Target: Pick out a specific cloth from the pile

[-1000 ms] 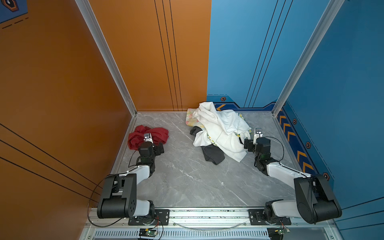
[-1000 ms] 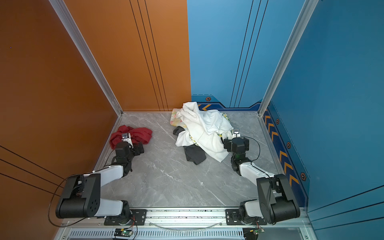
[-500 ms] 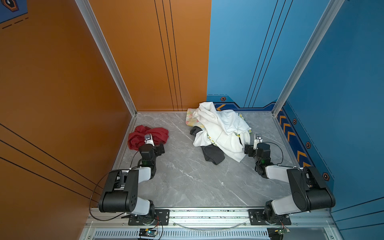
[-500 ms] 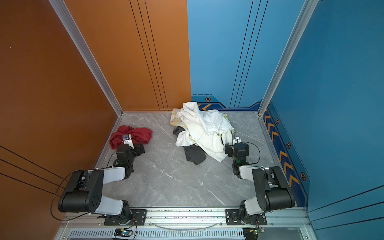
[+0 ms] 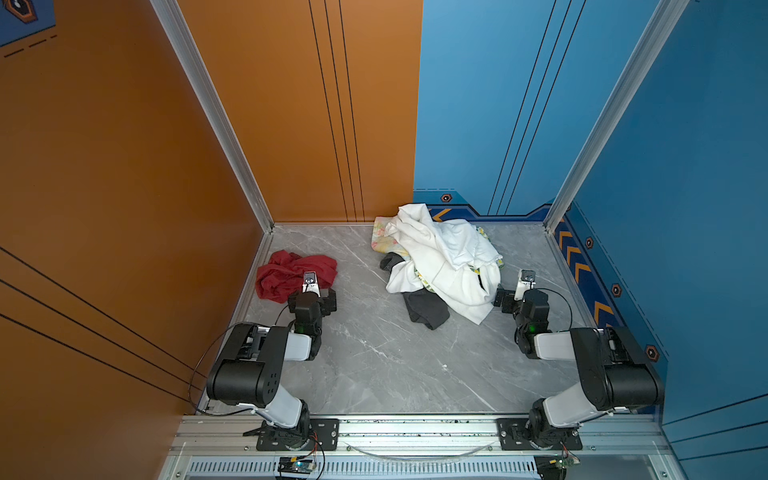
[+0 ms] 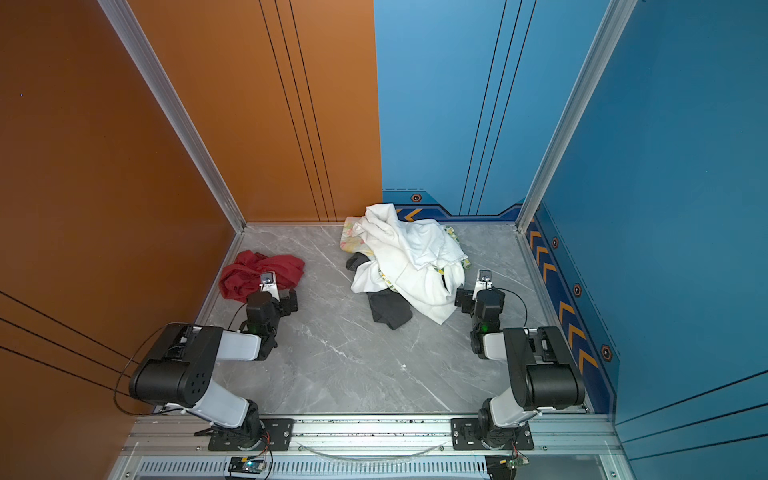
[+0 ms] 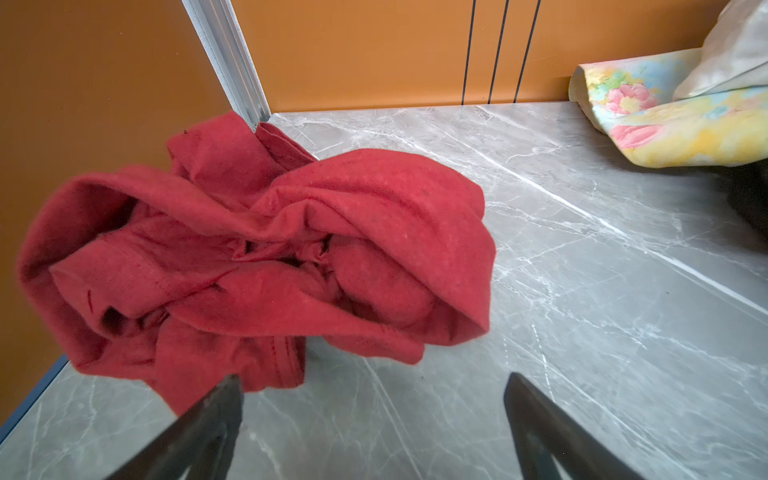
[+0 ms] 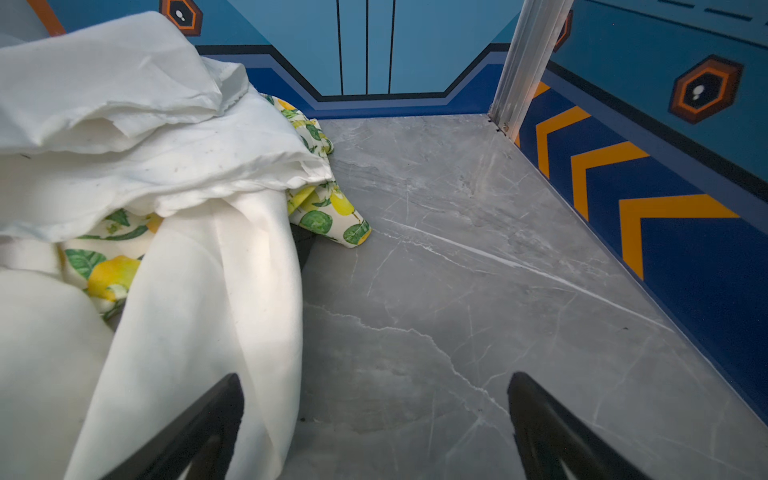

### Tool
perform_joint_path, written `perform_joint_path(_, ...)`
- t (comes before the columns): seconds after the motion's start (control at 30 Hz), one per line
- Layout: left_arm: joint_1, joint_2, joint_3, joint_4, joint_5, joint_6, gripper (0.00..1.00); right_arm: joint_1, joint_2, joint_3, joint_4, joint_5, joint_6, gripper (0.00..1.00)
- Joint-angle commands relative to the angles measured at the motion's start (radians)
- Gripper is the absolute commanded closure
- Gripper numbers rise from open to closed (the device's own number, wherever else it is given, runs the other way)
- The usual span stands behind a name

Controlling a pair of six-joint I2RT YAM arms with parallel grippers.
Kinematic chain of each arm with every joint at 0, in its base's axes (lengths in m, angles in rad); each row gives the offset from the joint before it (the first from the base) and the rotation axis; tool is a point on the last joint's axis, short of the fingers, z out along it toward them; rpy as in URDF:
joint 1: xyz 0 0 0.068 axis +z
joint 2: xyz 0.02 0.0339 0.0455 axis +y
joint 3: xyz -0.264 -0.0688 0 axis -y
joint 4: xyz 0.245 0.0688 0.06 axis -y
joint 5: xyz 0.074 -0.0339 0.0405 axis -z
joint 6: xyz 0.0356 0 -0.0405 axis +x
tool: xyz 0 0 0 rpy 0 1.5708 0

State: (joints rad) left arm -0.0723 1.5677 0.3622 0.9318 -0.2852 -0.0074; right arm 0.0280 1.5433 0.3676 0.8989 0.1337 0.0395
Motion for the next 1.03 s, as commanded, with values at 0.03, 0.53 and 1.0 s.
perform_joint_path(0.03, 0.013, -0.004, 0.009, 0.01, -0.005, -0.003, 0.02, 0.012, 0.003, 0.005, 0.007, 0.008, 0.012, 0.0)
perform_joint_path(0.53, 0.012, -0.007, 0.006, 0.01, -0.004, -0.002, 0.02, 0.007, 0.005, 0.005, 0.009, -0.001, 0.014, 0.0)
perform_joint_path(1.0, 0.012, -0.008, 0.007, 0.01, -0.004, -0.002, 0.02, 0.001, 0.005, 0.007, 0.008, -0.013, 0.017, 0.0)
